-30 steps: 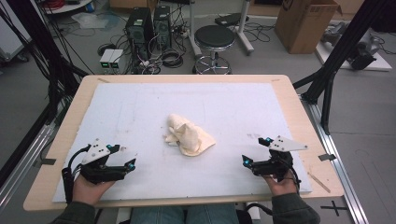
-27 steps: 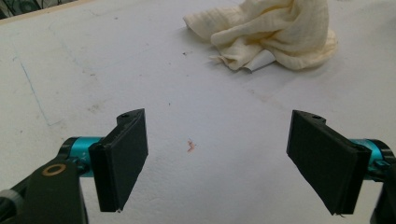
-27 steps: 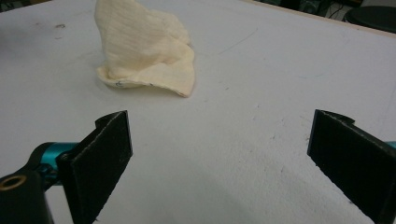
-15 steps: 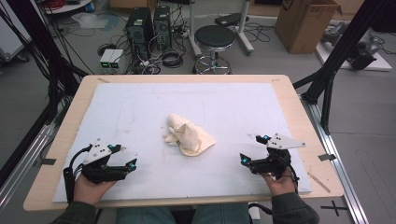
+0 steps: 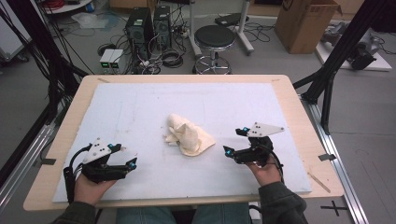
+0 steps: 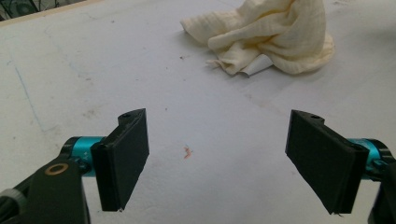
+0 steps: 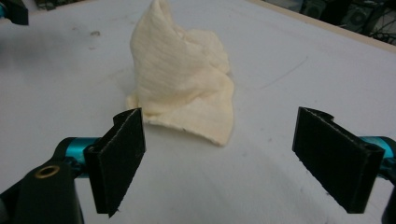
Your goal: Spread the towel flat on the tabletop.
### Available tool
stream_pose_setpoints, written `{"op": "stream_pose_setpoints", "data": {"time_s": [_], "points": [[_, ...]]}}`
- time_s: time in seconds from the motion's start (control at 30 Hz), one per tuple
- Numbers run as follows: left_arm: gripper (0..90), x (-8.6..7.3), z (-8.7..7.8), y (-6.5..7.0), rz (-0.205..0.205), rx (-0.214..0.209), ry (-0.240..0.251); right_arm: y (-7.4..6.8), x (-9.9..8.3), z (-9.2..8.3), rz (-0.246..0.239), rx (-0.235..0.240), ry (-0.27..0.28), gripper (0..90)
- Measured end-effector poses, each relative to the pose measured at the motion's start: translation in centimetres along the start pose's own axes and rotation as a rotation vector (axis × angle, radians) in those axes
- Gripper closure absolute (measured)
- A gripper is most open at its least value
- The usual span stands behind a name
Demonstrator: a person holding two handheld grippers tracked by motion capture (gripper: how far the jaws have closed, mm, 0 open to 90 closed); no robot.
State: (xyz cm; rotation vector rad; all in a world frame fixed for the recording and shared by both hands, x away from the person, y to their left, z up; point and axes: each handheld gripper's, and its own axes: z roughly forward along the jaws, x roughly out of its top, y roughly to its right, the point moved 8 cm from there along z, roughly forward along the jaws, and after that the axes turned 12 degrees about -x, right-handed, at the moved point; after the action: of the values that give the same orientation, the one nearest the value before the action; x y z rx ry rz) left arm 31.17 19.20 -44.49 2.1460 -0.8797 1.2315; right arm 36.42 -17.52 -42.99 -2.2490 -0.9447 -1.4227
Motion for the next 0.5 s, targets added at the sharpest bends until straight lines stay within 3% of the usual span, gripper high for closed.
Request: {"op": "stream_pose_setpoints", "data": {"time_s": [0.13, 0.3, 0.33, 0.5], "points": [[22.1, 0.1, 0.4, 0.3, 0.012, -0.010, -0.012, -0.7, 1.2, 1.1, -0.008, 0.027, 0.020, 19.6], [22.3, 0.1, 0.3, 0.2, 0.010, -0.008, -0.008, -2.2, 2.6, 3.2, -0.034, 0.079, -0.005, 19.6], [22.3, 0.1, 0.3, 0.2, 0.010, -0.005, -0.006, -3.0, 3.1, 4.4, -0.059, 0.094, -0.018, 19.7], [22.3, 0.0, 0.1, 0.1, 0.012, -0.009, -0.009, -4.5, 3.7, 6.8, -0.068, 0.136, -0.055, 20.0]]}}
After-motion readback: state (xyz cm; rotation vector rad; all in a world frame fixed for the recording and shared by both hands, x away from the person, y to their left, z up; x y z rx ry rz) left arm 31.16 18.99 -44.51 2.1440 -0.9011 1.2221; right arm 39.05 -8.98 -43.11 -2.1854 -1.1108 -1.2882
